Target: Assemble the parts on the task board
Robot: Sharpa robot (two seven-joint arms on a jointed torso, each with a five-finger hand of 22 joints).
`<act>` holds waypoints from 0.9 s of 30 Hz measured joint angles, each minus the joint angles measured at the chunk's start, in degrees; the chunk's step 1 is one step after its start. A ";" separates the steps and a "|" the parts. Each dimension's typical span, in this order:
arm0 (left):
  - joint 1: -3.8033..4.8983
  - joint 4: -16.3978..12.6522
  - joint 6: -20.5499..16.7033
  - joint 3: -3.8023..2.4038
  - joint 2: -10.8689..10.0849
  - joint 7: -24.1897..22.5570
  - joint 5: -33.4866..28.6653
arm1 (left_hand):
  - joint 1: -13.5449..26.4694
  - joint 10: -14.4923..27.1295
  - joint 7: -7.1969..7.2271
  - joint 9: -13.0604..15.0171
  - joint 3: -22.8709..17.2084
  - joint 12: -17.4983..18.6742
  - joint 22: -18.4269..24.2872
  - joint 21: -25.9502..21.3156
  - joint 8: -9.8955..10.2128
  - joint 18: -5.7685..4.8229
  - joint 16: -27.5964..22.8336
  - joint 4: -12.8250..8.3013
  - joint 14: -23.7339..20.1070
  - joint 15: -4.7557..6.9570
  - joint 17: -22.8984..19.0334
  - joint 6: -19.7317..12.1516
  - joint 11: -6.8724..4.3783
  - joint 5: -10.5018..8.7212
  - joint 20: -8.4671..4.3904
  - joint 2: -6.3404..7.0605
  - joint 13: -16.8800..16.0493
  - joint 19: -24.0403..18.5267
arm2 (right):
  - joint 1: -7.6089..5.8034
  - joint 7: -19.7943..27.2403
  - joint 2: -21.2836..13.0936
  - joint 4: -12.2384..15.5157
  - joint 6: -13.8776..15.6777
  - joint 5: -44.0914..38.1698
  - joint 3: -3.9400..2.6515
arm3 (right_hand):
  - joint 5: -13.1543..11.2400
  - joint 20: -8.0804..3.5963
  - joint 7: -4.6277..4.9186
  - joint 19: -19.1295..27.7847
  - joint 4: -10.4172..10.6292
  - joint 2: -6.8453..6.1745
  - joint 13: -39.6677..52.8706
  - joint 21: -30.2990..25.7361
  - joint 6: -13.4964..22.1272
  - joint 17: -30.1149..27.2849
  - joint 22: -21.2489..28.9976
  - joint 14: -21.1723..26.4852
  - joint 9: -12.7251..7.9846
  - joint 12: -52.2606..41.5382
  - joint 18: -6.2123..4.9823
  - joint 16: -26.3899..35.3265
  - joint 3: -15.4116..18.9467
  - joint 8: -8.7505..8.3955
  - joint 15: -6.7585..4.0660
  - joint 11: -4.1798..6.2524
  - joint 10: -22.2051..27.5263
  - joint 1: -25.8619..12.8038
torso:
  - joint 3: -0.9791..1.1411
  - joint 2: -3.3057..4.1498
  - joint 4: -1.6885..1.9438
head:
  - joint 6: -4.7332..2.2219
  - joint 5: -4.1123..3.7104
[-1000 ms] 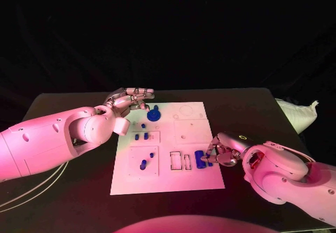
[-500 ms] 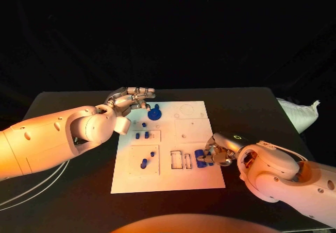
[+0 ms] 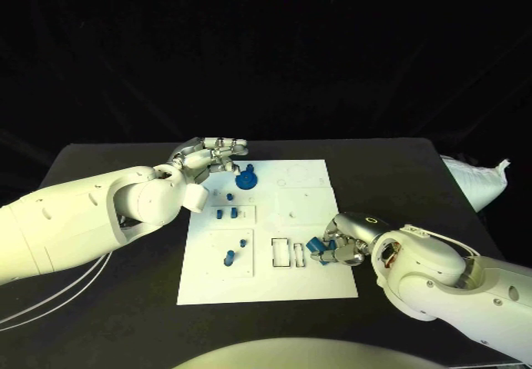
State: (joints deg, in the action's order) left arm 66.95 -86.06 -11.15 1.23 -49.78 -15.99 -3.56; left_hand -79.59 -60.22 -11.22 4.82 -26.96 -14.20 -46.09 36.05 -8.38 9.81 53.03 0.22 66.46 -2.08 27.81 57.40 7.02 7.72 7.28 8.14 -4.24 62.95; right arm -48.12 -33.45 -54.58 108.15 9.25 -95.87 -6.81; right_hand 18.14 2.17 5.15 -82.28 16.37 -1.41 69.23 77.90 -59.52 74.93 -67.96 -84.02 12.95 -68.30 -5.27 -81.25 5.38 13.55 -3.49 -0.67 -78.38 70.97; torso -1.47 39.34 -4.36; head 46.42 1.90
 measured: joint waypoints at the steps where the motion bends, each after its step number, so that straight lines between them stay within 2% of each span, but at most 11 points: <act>1: 0.00 0.00 0.01 0.00 0.01 0.02 0.00 | 0.00 0.06 0.00 0.00 0.00 0.00 0.00 -0.13 0.00 0.00 0.00 0.00 0.00 0.00 -0.04 0.00 0.07 0.00 0.00 0.00 0.00 0.00 | -0.01 0.00 0.09 -0.07 0.00 0.07 -0.01 | 0.51 0.00 0.01 0.00 0.00 0.15 0.16 0.00 0.00 0.00 -0.07 0.00 0.12 -0.05 0.00 -0.16 0.00 0.00 0.00 0.00 0.00 0.15 | -0.01 0.00 0.01 | 0.00 0.02; 7: -0.01 -0.09 0.12 0.00 0.03 0.09 0.00 | 0.30 0.14 -0.21 0.00 0.18 0.00 0.09 -0.23 0.00 0.00 0.00 0.18 -0.01 0.00 -0.12 -0.21 0.14 0.00 0.00 -0.30 0.00 0.00 | 0.01 0.10 0.38 -0.27 0.39 0.69 -0.05 | 2.07 0.00 -0.11 0.00 0.07 1.28 1.01 0.40 -0.12 0.00 -0.58 0.00 0.75 -0.67 0.00 -0.55 0.08 0.55 0.01 0.22 -0.22 1.29 | -0.05 -0.02 0.02 | -0.11 -0.07; 12: -0.02 -0.15 0.20 0.00 0.03 0.13 0.00 | 0.30 0.14 -0.21 0.00 0.18 0.00 0.09 -0.23 0.00 -0.01 0.00 0.18 -0.01 0.00 -0.12 -0.21 0.14 0.00 0.00 -0.30 0.01 0.00 | 0.29 0.12 0.30 -0.04 2.30 1.46 0.15 | 3.42 -0.06 -0.47 -0.05 0.07 2.32 1.97 0.87 -0.90 -0.01 -1.37 0.00 1.04 -1.47 0.00 -0.98 0.24 0.85 0.01 0.24 -0.57 2.33 | -0.07 -0.05 0.01 | -0.31 -0.05; 14: -0.02 -0.16 0.23 0.00 0.03 0.14 0.00 | 0.30 0.14 -0.21 0.00 0.18 0.00 0.09 -0.23 0.00 0.00 0.00 0.18 -0.01 0.00 -0.12 -0.21 0.14 0.00 0.00 -0.30 0.05 0.00 | 0.44 0.11 0.16 0.40 3.47 1.88 0.25 | 3.98 -0.21 -0.62 -0.21 0.07 2.33 2.17 0.91 -1.05 -0.01 -1.65 0.18 1.05 -1.50 0.07 -1.26 0.24 1.10 -0.22 0.24 -0.57 2.34 | -0.05 -0.05 0.01 | -0.38 0.01; 16: -0.02 -0.18 0.26 0.00 0.02 0.16 0.00 | 0.30 0.14 -0.20 0.00 0.18 0.00 0.09 -0.23 0.00 0.00 0.00 0.18 -0.01 -0.01 -0.12 -0.21 0.14 0.00 0.00 -0.30 0.05 0.00 | 0.52 0.11 -0.04 1.29 5.13 2.43 0.27 | 4.92 -0.42 -0.62 -0.41 0.05 2.33 2.46 1.23 -1.05 -0.01 -2.08 -0.01 1.06 -1.84 0.89 -1.42 0.27 1.27 -0.42 0.18 -0.64 2.34 | -0.05 -0.05 0.01 | -0.44 0.05; 19: -0.03 -0.18 0.30 0.00 0.02 0.17 0.00 | 0.30 0.13 -0.20 0.00 0.18 0.00 0.09 -0.23 0.00 0.00 0.00 0.18 -0.01 -0.01 -0.12 -0.21 0.14 0.00 0.00 -0.30 0.05 0.00 | 0.50 0.20 -0.12 2.47 7.36 3.12 0.12 | 6.83 -0.59 -0.62 -0.58 0.07 2.33 3.60 1.54 -1.05 -0.01 -2.64 -0.01 1.06 -2.61 0.89 -1.76 0.39 1.27 -0.42 -0.01 -0.82 2.34 | -0.05 -0.07 0.01 | -0.51 0.08; 23: -0.03 -0.20 0.34 -0.02 0.08 0.18 0.00 | 0.30 0.13 -0.20 0.01 0.18 0.00 0.08 -0.23 0.00 -0.01 0.00 0.18 -0.01 -0.01 -0.12 -0.21 0.14 0.00 0.00 -0.30 0.04 0.00 | 0.30 0.37 0.19 3.40 9.62 4.02 -0.01 | 7.16 -0.42 -0.62 -0.82 0.06 2.33 3.57 1.54 -1.05 -0.01 -2.75 -0.01 1.07 -2.89 0.89 -1.76 0.40 1.27 -0.42 -0.01 -0.82 2.34 | -0.06 -0.05 0.07 | -0.59 0.24; 27: -0.03 -0.35 0.39 -0.02 0.13 0.20 0.00 | 0.30 0.13 -0.20 -0.03 0.18 0.00 0.10 -0.23 0.00 0.00 0.00 0.18 -0.01 -0.01 -0.17 -0.21 0.14 0.00 0.00 -0.30 0.04 0.00 | 0.17 0.42 0.87 3.63 10.43 4.90 -0.05 | 7.48 -0.42 -0.62 -0.82 0.06 2.33 3.62 1.78 -1.05 -0.02 -2.95 -0.01 1.07 -2.89 0.89 -1.99 0.41 1.27 -0.42 -0.01 -0.83 2.34 | -0.07 0.02 0.19 | -0.60 0.37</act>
State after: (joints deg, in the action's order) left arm 66.92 -86.40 -10.76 1.22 -49.65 -15.79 -3.56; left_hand -79.30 -60.08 -11.42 4.79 -26.79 -14.20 -45.99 35.82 -8.38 9.81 53.03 0.39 66.45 -2.09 27.65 57.19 7.15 7.72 7.28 7.84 -4.20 62.95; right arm -47.95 -33.03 -53.71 111.79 19.67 -90.96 -6.86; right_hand 25.62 1.76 4.52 -83.10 16.43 0.91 72.85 79.67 -60.56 74.91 -70.91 -84.03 14.03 -71.19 -4.38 -83.24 5.79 14.82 -3.91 -0.68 -79.20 73.31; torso -1.54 39.35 -4.17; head 45.82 2.27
